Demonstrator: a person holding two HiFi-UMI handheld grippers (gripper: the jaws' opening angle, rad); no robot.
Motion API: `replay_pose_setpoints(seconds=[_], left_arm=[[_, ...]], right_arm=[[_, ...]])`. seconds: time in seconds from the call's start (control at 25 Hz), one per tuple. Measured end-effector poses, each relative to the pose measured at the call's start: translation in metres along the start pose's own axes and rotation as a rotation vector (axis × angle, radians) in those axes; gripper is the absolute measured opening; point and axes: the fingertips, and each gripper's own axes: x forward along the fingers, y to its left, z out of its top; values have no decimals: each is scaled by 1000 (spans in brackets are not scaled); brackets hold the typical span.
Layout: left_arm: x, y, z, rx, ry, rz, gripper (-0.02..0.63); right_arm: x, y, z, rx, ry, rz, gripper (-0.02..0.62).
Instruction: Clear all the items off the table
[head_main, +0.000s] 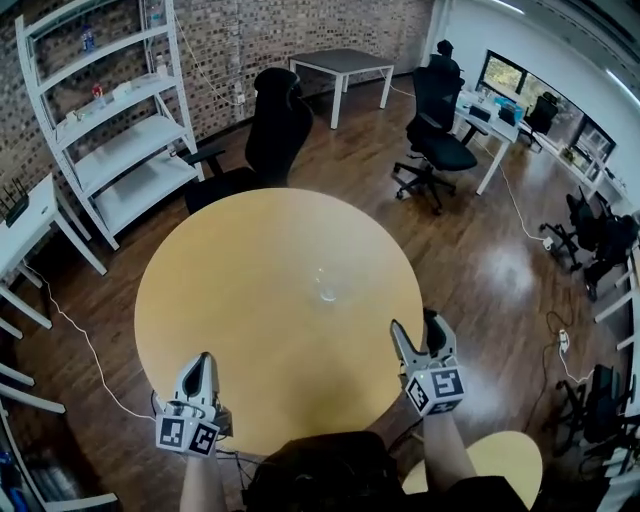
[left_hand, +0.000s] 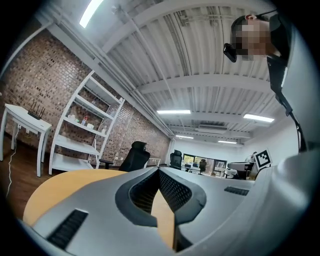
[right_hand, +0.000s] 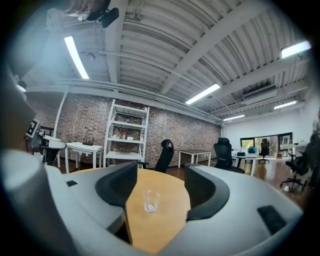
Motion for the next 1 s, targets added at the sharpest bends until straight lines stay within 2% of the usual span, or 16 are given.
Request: replay_pose_setpoints(seconds=[0.16, 0.36, 0.4, 0.44, 0.48, 0.68, 0.92, 0.96, 1.0], left_arm=[[27, -10, -11, 9, 20, 13, -8], [67, -19, -45, 40, 104, 1, -8], [73, -19, -51, 33, 112, 9, -8], [78, -17, -55, 19, 114, 21, -8], [83, -16, -60, 5, 113, 36, -8], [105, -13, -81, -29, 126, 96, -8], [110, -12, -114, -71, 162, 154, -8], [110, -10, -120, -77, 173, 162, -8], [111, -8, -126, -85, 181, 171, -8]], right_arm=[[34, -9, -13, -5, 37, 68, 304], [85, -4, -50, -19, 119, 167, 304], [94, -2, -58, -22, 133, 183, 305], [103, -1, -66, -22, 146, 196, 369], [112, 0, -74, -19, 160, 209, 393], [152, 11, -111, 21, 228, 297, 393], [191, 34, -151, 20, 275, 384, 394], [196, 37, -157, 23, 281, 393, 398], [200, 40, -163, 26, 287, 401, 443]])
